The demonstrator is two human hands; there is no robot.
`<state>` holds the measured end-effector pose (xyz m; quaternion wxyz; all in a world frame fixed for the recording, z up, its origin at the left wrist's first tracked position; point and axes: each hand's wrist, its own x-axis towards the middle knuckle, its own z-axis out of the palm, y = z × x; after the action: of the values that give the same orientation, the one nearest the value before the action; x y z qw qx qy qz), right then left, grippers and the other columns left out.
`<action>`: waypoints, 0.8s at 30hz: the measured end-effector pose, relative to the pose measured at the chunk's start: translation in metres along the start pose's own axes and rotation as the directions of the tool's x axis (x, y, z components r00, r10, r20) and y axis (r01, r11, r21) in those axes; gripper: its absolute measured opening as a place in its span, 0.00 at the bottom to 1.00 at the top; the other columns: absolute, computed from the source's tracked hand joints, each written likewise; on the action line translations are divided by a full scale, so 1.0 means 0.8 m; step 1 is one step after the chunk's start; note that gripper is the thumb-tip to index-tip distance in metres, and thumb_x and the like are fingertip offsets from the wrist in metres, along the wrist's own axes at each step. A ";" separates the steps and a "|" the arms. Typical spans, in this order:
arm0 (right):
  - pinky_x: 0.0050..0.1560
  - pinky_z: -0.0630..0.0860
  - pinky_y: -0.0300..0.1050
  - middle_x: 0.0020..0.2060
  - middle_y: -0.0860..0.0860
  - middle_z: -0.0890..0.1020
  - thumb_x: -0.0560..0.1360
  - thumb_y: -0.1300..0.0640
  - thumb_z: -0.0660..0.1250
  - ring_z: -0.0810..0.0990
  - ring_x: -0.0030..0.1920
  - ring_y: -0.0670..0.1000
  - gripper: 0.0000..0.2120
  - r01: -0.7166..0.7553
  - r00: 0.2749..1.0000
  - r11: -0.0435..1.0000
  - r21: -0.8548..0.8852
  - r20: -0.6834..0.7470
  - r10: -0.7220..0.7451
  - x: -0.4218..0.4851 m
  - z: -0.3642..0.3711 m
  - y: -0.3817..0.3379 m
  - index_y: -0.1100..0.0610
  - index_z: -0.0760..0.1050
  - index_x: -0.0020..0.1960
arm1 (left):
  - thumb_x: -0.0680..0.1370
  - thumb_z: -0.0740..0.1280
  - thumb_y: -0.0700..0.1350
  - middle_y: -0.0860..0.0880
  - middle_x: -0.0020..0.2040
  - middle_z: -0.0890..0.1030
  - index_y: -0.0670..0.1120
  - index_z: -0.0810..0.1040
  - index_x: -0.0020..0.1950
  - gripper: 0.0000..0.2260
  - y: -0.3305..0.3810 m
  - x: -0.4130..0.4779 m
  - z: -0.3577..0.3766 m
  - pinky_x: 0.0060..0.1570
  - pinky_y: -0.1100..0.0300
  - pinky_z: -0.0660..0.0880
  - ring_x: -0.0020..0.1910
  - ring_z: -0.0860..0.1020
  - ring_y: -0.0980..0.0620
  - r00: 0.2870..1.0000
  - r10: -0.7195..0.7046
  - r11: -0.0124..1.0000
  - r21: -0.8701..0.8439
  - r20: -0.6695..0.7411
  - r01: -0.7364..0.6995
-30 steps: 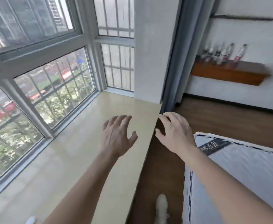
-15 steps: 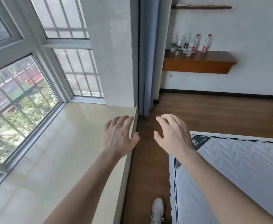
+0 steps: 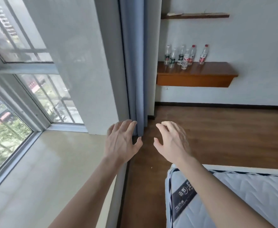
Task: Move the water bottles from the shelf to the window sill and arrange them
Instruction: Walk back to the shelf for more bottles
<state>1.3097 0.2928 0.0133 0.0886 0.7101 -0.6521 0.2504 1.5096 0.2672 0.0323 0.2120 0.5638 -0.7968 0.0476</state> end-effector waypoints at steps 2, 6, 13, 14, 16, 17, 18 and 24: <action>0.58 0.75 0.53 0.53 0.53 0.80 0.68 0.52 0.72 0.79 0.55 0.57 0.19 -0.021 1.000 1.000 0.001 -0.017 0.021 0.023 0.006 0.018 0.56 0.79 0.57 | 0.72 0.64 0.58 0.54 0.63 0.78 0.50 0.74 0.65 0.23 0.004 0.029 0.012 0.61 0.49 0.71 0.61 0.76 0.48 1.000 0.012 1.000 0.008 -0.004 -0.012; 0.59 0.75 0.53 0.54 0.53 0.80 0.69 0.51 0.72 0.79 0.56 0.56 0.20 -0.038 0.999 0.999 -0.023 -0.008 0.038 0.065 0.024 0.052 0.55 0.79 0.59 | 0.73 0.62 0.59 0.53 0.63 0.78 0.50 0.74 0.66 0.24 0.007 0.086 0.039 0.60 0.49 0.71 0.60 0.76 0.47 0.999 0.039 0.999 0.031 0.016 -0.040; 0.59 0.74 0.53 0.56 0.53 0.80 0.71 0.49 0.69 0.78 0.57 0.56 0.20 -0.105 0.993 0.992 -0.076 0.043 0.108 0.146 0.069 0.112 0.54 0.78 0.61 | 0.74 0.61 0.60 0.52 0.65 0.77 0.51 0.73 0.68 0.24 0.004 0.198 0.094 0.63 0.48 0.71 0.64 0.74 0.46 0.994 0.089 0.996 0.023 0.059 -0.091; 0.59 0.75 0.53 0.57 0.53 0.80 0.71 0.49 0.69 0.78 0.58 0.56 0.20 -0.114 0.992 0.990 -0.087 0.046 0.119 0.162 0.076 0.120 0.54 0.78 0.62 | 0.75 0.60 0.60 0.52 0.65 0.77 0.51 0.73 0.68 0.24 0.002 0.218 0.102 0.63 0.48 0.71 0.64 0.74 0.46 0.993 0.097 0.995 0.020 0.064 -0.098; 0.59 0.75 0.53 0.57 0.53 0.80 0.72 0.48 0.68 0.78 0.58 0.56 0.20 -0.132 0.989 0.985 -0.114 0.049 0.138 0.200 0.091 0.139 0.54 0.77 0.62 | 0.75 0.59 0.60 0.52 0.65 0.77 0.51 0.73 0.68 0.25 -0.003 0.262 0.124 0.63 0.49 0.71 0.64 0.74 0.46 0.991 0.115 0.993 0.019 0.069 -0.117; 0.59 0.75 0.53 0.57 0.53 0.80 0.72 0.48 0.69 0.78 0.58 0.56 0.20 -0.141 0.988 0.982 -0.125 0.042 0.147 0.220 0.098 0.148 0.54 0.77 0.62 | 0.75 0.58 0.60 0.52 0.65 0.77 0.50 0.73 0.68 0.25 -0.007 0.286 0.135 0.62 0.49 0.71 0.64 0.74 0.46 0.990 0.125 0.992 0.011 0.069 -0.126; 0.59 0.76 0.52 0.57 0.53 0.80 0.72 0.48 0.69 0.78 0.58 0.56 0.20 -0.151 0.987 0.980 -0.134 0.034 0.156 0.240 0.105 0.157 0.55 0.77 0.62 | 0.74 0.58 0.60 0.52 0.65 0.77 0.50 0.74 0.67 0.25 -0.011 0.310 0.145 0.62 0.49 0.71 0.63 0.74 0.46 0.988 0.134 0.991 0.001 0.073 -0.135; 0.64 0.75 0.51 0.61 0.53 0.79 0.74 0.45 0.67 0.78 0.61 0.55 0.22 -0.240 0.966 0.952 -0.189 0.053 0.254 0.361 0.147 0.201 0.53 0.76 0.66 | 0.73 0.56 0.61 0.52 0.63 0.78 0.51 0.74 0.67 0.26 -0.020 0.454 0.201 0.60 0.49 0.72 0.63 0.75 0.47 0.975 0.191 0.981 -0.051 0.113 -0.186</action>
<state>1.1888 -0.0361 0.0163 0.0956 0.6209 -0.7588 0.1720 1.3790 -0.1079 0.0258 0.1707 0.4830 -0.8587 0.0182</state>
